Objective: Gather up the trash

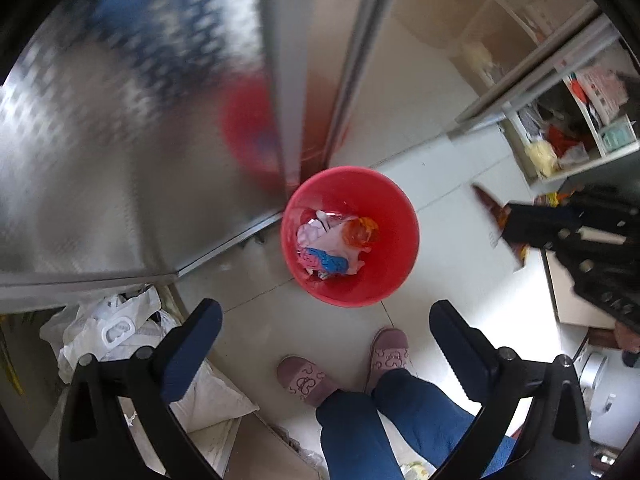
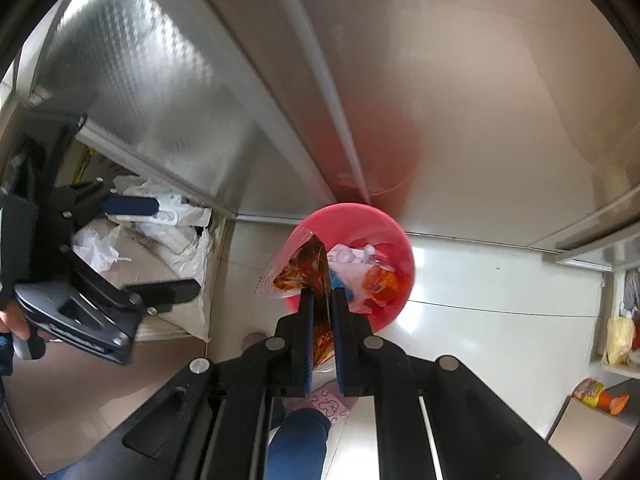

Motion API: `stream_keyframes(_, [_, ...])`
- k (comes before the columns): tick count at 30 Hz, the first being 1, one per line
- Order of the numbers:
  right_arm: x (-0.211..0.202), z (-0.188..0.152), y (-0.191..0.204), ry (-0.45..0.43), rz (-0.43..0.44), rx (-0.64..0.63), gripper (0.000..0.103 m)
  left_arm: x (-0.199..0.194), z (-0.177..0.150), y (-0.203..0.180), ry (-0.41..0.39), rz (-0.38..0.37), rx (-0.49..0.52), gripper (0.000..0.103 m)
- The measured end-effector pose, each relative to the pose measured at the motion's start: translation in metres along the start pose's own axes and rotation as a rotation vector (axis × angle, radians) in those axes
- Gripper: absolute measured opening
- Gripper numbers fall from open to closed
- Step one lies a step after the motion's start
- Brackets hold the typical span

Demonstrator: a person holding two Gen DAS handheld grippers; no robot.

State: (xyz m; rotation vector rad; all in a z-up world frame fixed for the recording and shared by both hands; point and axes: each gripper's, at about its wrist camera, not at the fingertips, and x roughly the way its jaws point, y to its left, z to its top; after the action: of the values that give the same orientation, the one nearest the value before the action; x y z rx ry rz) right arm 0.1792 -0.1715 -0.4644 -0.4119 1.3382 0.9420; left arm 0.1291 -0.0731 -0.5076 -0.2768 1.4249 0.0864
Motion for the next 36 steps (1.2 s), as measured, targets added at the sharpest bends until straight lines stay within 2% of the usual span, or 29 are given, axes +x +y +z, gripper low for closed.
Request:
stream_keyframes(8, [0.039,0.001,0.009,0.046,-0.029,-0.013,0.013,0.002,-0.009,0.023,-0.003,0.023,-0.069,0.103])
stream_keyframes(11, [0.046,-0.001,0.012,0.054,-0.075,-0.023,0.028,0.002,-0.012,0.028,0.004,0.016,-0.084,0.103])
stream_keyframes(13, [0.051,-0.003,0.009,0.074,-0.056,-0.010,0.051,0.000,-0.014,0.029,0.003,0.025,-0.087,0.103])
stream_keyframes(15, [0.052,-0.004,0.010,0.094,-0.053,-0.010,0.057,-0.003,-0.015,0.029,0.001,0.032,-0.091,0.103])
stream_keyframes(17, [0.046,-0.006,0.011,0.089,-0.060,-0.017,0.058,-0.006,-0.018,0.030,-0.005,0.033,-0.095,0.103])
stream_keyframes(20, [0.034,-0.007,0.013,0.072,-0.051,0.003,0.066,-0.013,-0.022,0.029,-0.019,0.040,-0.102,0.103])
stream_keyframes(26, [-0.028,-0.006,0.034,-0.020,-0.063,0.015,0.077,-0.071,-0.027,0.015,-0.090,0.064,-0.084,0.103])
stream_keyframes(28, [-0.060,-0.002,0.047,-0.072,-0.082,0.005,0.092,-0.105,-0.030,0.009,-0.126,0.075,-0.085,0.103])
stream_keyframes(31, [-0.112,0.005,0.070,-0.146,-0.092,-0.027,0.102,-0.167,-0.036,0.004,-0.192,0.082,-0.108,0.103])
stream_keyframes(36, [-0.202,0.020,0.101,-0.229,-0.102,-0.058,0.102,-0.269,-0.047,-0.004,-0.292,0.134,-0.122,0.103])
